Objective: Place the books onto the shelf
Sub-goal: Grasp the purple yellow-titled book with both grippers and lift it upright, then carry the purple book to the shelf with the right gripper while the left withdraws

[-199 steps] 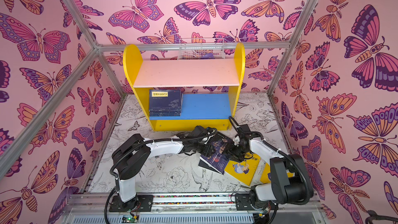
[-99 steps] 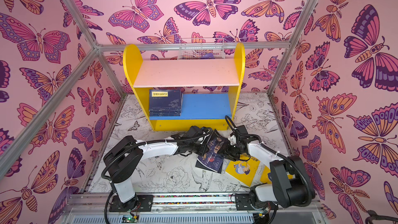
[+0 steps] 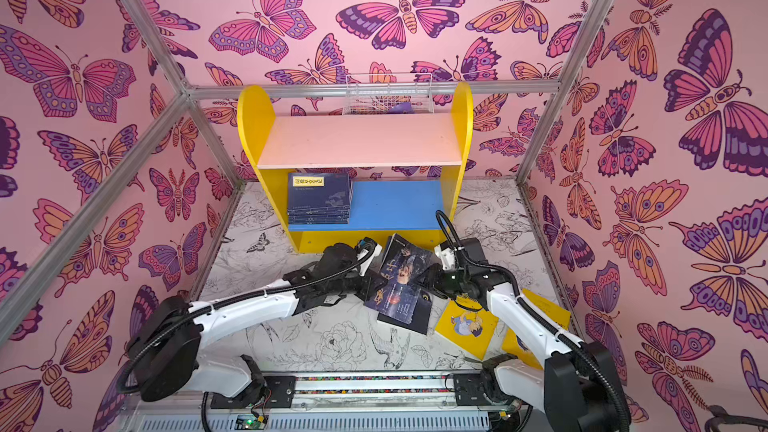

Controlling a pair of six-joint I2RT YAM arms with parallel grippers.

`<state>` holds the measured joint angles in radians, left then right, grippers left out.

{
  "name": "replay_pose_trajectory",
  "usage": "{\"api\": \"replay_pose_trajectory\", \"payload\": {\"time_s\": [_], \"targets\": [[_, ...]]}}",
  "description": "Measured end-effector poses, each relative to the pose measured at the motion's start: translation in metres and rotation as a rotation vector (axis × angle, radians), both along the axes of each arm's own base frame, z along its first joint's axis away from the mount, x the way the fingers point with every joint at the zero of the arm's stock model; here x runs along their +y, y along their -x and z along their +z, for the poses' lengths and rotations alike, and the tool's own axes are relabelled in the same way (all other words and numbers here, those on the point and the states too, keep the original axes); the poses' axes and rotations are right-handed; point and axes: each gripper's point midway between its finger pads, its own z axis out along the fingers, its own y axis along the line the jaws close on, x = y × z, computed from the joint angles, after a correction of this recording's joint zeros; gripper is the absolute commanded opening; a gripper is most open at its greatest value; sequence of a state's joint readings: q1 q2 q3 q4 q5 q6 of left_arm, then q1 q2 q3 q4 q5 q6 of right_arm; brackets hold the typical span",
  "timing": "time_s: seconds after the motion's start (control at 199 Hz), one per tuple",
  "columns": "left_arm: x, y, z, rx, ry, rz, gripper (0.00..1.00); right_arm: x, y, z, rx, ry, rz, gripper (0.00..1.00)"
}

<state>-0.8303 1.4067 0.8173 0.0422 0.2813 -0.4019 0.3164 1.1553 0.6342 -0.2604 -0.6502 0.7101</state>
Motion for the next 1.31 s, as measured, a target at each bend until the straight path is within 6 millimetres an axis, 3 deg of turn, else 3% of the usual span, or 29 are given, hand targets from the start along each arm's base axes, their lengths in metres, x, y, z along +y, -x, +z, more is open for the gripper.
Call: {"api": "replay_pose_trajectory", "payload": {"time_s": [0.086, 0.373, 0.594, 0.705, 0.796, 0.922, 0.942, 0.997, 1.088, 1.179, 1.31], "targets": [[0.004, -0.002, 0.011, -0.018, 0.036, 0.004, 0.00, 0.004, -0.007, 0.010, -0.041, -0.027, -0.012, 0.26], [0.029, -0.011, 0.035, -0.008, 0.218, 0.041, 0.00, 0.025, -0.021, 0.054, -0.197, -0.148, -0.002, 0.35], [0.033, 0.000, 0.074, -0.049, 0.326, 0.003, 0.00, 0.042, -0.029, 0.074, -0.269, -0.213, 0.020, 0.33], [0.031, 0.011, 0.088, -0.054, 0.374, -0.046, 0.00, 0.058, -0.021, 0.089, -0.309, -0.266, 0.094, 0.34], [0.034, 0.018, 0.094, -0.059, 0.395, -0.057, 0.00, 0.067, -0.015, 0.103, -0.347, -0.306, 0.144, 0.28], [0.040, 0.020, 0.100, -0.064, 0.396, -0.043, 0.00, 0.071, -0.008, 0.116, -0.384, -0.342, 0.187, 0.09], [0.042, 0.020, 0.100, -0.067, 0.395, -0.037, 0.04, 0.071, -0.007, 0.118, -0.391, -0.345, 0.191, 0.06], [0.044, 0.020, 0.102, -0.073, 0.392, -0.028, 0.38, 0.071, -0.005, 0.123, -0.407, -0.351, 0.200, 0.02], [0.049, 0.017, 0.101, -0.092, 0.371, 0.007, 0.67, 0.072, -0.001, 0.133, -0.423, -0.367, 0.217, 0.00], [0.058, 0.011, 0.100, -0.111, 0.343, 0.076, 0.79, 0.073, 0.001, 0.146, -0.463, -0.373, 0.213, 0.00], [0.086, -0.003, 0.112, -0.176, 0.326, 0.254, 0.82, 0.065, -0.021, 0.162, -0.549, -0.341, 0.084, 0.00]]}}
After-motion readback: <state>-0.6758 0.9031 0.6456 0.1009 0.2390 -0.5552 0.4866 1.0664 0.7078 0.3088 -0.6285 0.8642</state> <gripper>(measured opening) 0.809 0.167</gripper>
